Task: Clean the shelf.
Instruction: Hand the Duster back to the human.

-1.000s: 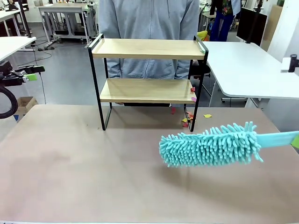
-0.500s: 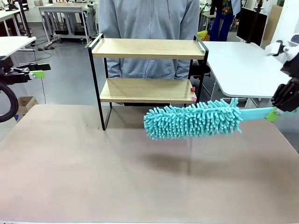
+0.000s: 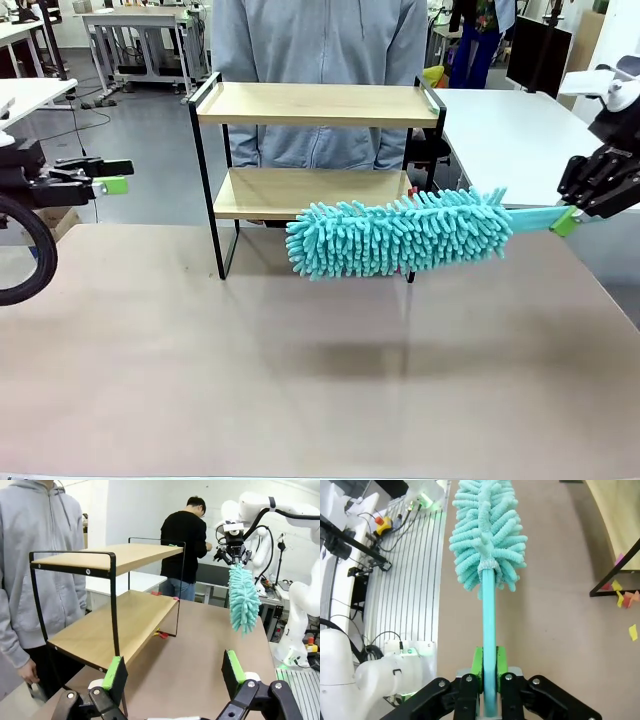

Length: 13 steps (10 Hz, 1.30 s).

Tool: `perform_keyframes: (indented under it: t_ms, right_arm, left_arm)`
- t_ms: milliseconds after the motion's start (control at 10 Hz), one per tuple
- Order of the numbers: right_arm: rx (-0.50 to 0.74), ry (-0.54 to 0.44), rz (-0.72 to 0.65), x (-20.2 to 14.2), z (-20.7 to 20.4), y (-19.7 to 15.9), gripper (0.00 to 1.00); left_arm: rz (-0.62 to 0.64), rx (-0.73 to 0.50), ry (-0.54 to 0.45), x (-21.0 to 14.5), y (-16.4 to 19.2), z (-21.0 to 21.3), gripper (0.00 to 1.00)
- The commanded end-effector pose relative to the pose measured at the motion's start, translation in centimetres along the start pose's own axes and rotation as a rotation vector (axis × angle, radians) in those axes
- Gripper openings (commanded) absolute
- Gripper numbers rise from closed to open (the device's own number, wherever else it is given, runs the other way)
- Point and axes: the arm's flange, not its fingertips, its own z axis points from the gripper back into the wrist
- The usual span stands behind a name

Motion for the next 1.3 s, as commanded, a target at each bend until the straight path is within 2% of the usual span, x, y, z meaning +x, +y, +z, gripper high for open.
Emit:
perform_keyframes:
  t_ms: [0, 200, 300, 400, 500, 600, 1000, 1200]
  right_arm:
    - [-0.045, -0.031, 0.045, 0.3, 0.2, -1.2, 0.13]
    - [-0.043, -0.044, 0.084, 1.0, -0.1, -1.5, 0.13]
    - [-0.046, -0.039, 0.079, 1.3, -0.4, -1.6, 0.13]
    - [-0.055, -0.055, 0.06, 1.3, -0.2, -1.4, 0.13]
    - [-0.036, -0.008, 0.043, 1.0, -0.4, -1.1, 0.13]
    - [-0.036, -0.008, 0.043, 1.0, -0.4, -1.1, 0.13]
    - [-0.036, -0.008, 0.043, 1.0, -0.4, -1.1, 0.13]
    - [-0.036, -0.008, 0.043, 1.0, -0.4, -1.1, 0.13]
  left_arm:
    - [0.043, 0.058, -0.004, 0.4, -2.7, -1.1, 1.0]
    - [0.052, 0.029, -0.003, 0.0, -5.2, -2.4, 1.0]
    - [0.097, 0.013, 0.001, -0.3, -6.2, -3.0, 1.0]
    - [0.123, -0.003, 0.011, -0.7, -6.5, -3.5, 1.0]
    - [0.178, -0.035, 0.048, -0.9, -5.9, -3.4, 1.0]
    - [0.078, -0.01, 0.016, -0.2, -4.4, -2.9, 1.0]
    - [0.106, -0.015, 0.025, -0.3, -4.4, -3.1, 1.0]
    - [0.077, -0.094, 0.016, -1.7, -5.7, -6.8, 1.0]
